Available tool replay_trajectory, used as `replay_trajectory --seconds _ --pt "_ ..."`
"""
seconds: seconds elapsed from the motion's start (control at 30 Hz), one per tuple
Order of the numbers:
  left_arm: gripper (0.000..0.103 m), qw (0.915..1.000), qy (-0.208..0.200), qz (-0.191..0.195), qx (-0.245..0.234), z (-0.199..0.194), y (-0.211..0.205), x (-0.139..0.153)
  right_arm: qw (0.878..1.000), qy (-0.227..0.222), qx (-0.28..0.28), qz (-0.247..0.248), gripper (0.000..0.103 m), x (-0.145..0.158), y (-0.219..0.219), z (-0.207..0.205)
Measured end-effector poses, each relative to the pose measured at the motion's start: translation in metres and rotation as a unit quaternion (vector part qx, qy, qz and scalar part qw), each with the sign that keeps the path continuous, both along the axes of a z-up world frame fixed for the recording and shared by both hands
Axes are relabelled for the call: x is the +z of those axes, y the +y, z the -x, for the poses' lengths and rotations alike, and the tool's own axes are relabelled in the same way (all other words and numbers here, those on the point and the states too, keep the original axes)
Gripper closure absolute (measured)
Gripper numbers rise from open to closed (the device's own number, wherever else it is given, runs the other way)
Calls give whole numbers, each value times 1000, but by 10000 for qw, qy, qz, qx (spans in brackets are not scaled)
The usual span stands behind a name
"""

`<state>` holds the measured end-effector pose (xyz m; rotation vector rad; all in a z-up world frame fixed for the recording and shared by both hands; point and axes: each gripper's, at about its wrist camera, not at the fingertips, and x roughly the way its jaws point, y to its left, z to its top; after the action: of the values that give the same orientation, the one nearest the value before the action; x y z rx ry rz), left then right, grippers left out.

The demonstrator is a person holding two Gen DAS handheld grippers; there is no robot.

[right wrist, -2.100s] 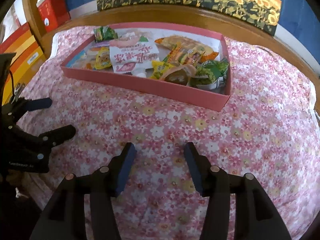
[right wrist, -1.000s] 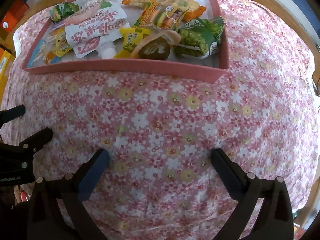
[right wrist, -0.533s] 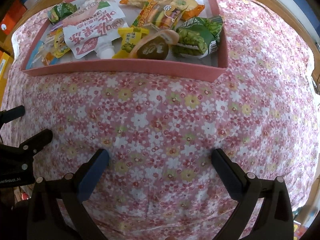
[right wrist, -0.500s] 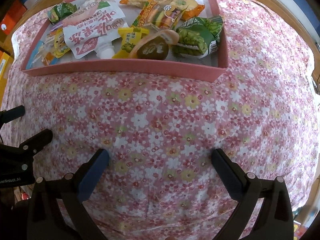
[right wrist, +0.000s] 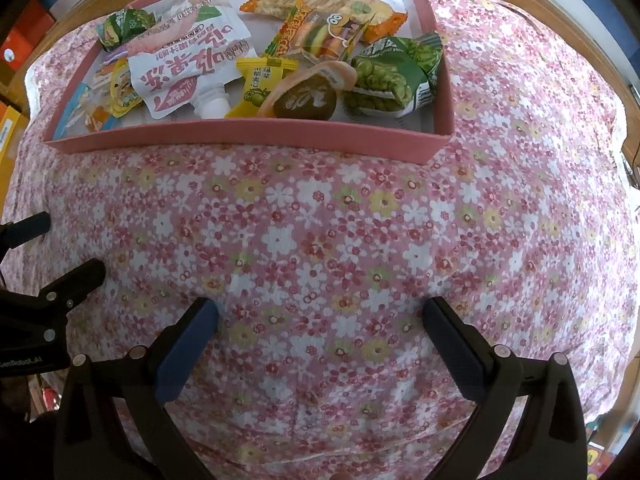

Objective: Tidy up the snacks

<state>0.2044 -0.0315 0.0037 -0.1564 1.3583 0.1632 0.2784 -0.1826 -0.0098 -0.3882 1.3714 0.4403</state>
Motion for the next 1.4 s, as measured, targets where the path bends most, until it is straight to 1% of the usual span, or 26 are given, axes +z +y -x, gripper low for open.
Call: replay_trajectory --seconds 0.23,0.63,0.97,1.4 --pt "0 10000 -19 -4 15 2 0 0 10000 54 -11 39 0 0 1 -1" --pt "0 9998 180 18 26 -15 4 -1 9999 138 28 74 0 0 5 -7" --pt "0 9999 113 5 36 -21 4 -3 9999 118 28 56 0 -2 7 -11" --pt "0 9999 102 3 28 -18 2 -4 10000 82 -10 28 0 0 5 -8"
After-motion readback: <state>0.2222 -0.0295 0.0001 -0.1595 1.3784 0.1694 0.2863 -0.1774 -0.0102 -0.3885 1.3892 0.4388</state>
